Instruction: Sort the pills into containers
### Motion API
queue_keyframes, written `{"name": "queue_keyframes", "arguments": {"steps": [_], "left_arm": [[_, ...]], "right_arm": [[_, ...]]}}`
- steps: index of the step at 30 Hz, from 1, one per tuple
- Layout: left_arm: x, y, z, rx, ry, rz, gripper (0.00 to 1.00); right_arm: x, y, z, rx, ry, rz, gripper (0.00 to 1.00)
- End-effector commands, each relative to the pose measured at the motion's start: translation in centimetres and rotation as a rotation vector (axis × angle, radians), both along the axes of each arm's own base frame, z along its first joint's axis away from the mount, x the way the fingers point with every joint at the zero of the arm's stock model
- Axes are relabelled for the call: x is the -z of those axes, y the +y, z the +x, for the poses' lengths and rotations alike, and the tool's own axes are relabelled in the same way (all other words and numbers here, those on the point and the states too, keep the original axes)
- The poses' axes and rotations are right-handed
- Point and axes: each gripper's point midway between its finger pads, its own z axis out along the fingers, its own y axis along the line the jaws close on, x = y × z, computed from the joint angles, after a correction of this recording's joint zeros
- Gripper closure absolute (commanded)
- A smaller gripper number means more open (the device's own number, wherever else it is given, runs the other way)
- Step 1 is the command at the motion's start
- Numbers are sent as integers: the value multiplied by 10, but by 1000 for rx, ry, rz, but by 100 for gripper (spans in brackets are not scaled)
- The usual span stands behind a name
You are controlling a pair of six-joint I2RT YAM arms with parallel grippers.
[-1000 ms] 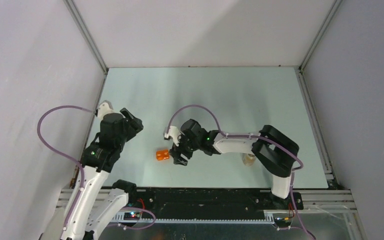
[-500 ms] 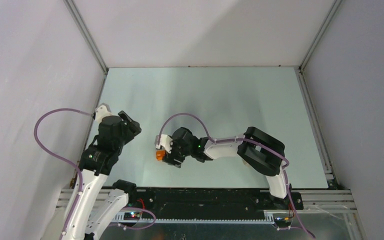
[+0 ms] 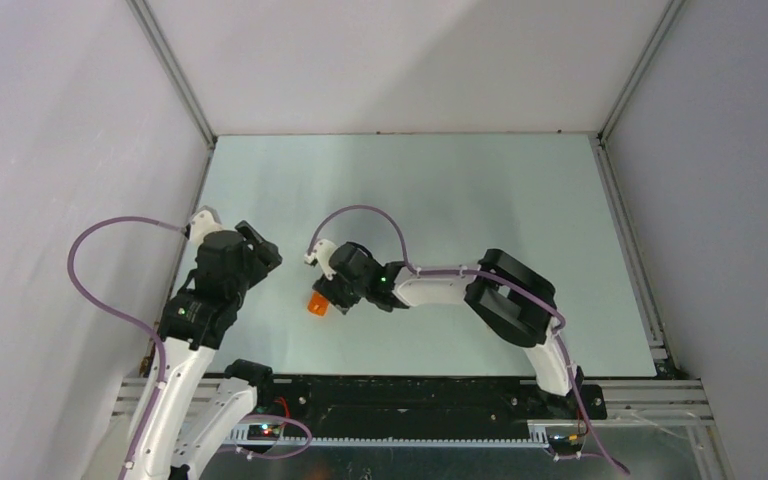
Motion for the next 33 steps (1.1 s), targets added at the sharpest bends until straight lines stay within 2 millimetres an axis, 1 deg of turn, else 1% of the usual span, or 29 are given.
{"name": "queue_keyframes", "arguments": {"steps": [1,2,3,4,5,6,7,8,11,13,16,18,19,20,21,22,23,24,26,27,28,29,30,31,32,33], "left_arm": [[-24,3,6,-25,-69,-17,28],[-24,3,6,-24,-69,-18,28],[-25,3,6,-25,-71,-19,28],[-25,2,6,-20,-72,-22,28],[-25,1,6,-14,-74,-24,27],[-26,1,6,-13,-74,-25,27],[-25,0,5,-9,-69,-26,27],[-26,0,4,-8,-71,-28,27],[-30,3,1,-17,-75,-23,27],[-34,8,-3,-39,-87,-19,27],[-44,17,-10,-84,-124,-20,27],[-50,21,-15,-107,-154,-27,27],[-51,22,-16,-116,-161,-28,27],[-55,25,-19,-129,-179,-34,26],[-57,26,-20,-136,-189,-41,26],[-60,28,-23,-146,-207,-45,26],[-62,29,-25,-150,-215,-49,25],[-65,30,-27,-153,-231,-53,25],[-68,31,-30,-157,-248,-58,25],[-70,32,-32,-157,-258,-61,25],[-70,32,-34,-159,-257,-61,25],[-71,32,-35,-160,-264,-68,25],[-71,32,-36,-160,-263,-72,25],[-73,31,-37,-154,-270,-82,25],[-73,29,-37,-150,-272,-92,25],[-73,27,-38,-142,-276,-101,25]], "right_arm": [[-7,10,8,146,113,6,34],[-4,8,4,170,156,-8,34],[-9,15,7,180,168,4,34],[1,10,3,204,218,-34,34],[-10,19,8,214,226,-13,33],[1,13,5,256,274,-50,33],[-8,18,10,276,282,-33,33],[-9,18,10,317,316,-31,33],[-13,9,14,413,382,-2,34],[-21,4,14,463,416,28,34],[-41,6,6,471,435,78,34],[-51,13,-4,447,432,93,34],[-52,17,-12,434,430,82,34],[-57,22,-15,425,424,90,34],[-53,24,-22,419,420,68,33],[-58,29,-23,413,411,72,32],[-58,33,-27,416,396,55,31],[-57,35,-29,423,377,45,28],[-43,36,-31,449,354,-3,24],[-48,41,-29,457,341,5,22],[-38,38,-28,481,319,-27,22],[-41,41,-25,490,305,-20,20],[-32,39,-23,509,284,-43,20],[-34,43,-21,512,276,-35,18],[-28,44,-19,516,269,-40,18],[-28,48,-17,515,266,-33,18]]}}
